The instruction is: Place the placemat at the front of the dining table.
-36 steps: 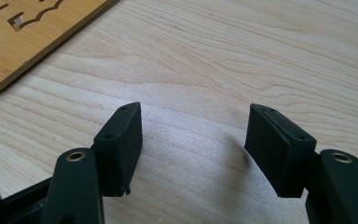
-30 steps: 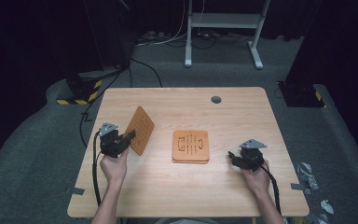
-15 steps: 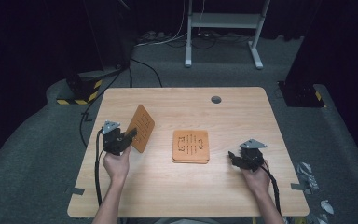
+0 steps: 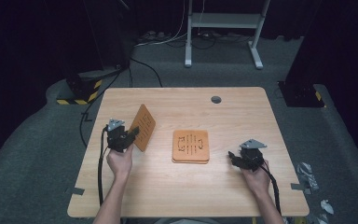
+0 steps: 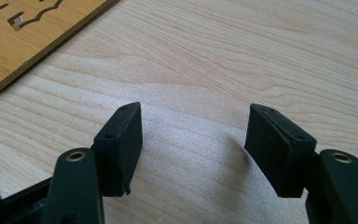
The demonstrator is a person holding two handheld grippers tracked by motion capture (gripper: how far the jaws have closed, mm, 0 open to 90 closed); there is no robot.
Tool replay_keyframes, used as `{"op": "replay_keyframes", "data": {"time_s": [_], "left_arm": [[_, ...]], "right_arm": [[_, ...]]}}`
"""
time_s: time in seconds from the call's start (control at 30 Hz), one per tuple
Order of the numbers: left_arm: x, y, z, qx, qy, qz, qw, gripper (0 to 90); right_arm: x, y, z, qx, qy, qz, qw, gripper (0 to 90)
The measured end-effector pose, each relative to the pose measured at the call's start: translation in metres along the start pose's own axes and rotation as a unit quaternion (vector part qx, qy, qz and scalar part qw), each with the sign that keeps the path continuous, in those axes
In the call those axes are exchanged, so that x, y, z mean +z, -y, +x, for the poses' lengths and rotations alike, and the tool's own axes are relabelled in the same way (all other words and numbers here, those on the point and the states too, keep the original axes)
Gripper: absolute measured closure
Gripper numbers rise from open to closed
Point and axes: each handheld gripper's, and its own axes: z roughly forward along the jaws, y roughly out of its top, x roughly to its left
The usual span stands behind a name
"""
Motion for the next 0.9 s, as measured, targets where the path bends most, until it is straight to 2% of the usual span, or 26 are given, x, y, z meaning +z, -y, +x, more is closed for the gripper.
{"op": "replay_keyframes", "data": {"time_s": [0.13, 0.23, 0.47, 0.9], "left_arm": [[0.003, 0.002, 0.001, -0.005, 0.000, 0.003, 1.0000, 85.9], [0.003, 0.004, 0.004, -0.016, 0.004, -0.002, 0.9999, 85.9], [0.002, 0.005, 0.007, -0.020, 0.001, 0.000, 0.9998, 85.4], [0.001, 0.010, 0.017, -0.020, -0.025, 0.018, 0.9993, 76.6]], "right_arm": [[0.000, 0.000, 0.000, -0.001, 0.000, 0.000, 1.0000, 36.4], [0.000, 0.000, 0.000, -0.003, 0.002, -0.002, 1.0000, 36.4], [0.000, 0.000, 0.000, -0.002, 0.001, -0.001, 1.0000, 36.4], [0.000, 0.000, -0.001, -0.001, 0.000, -0.001, 1.0000, 36.4]]}}
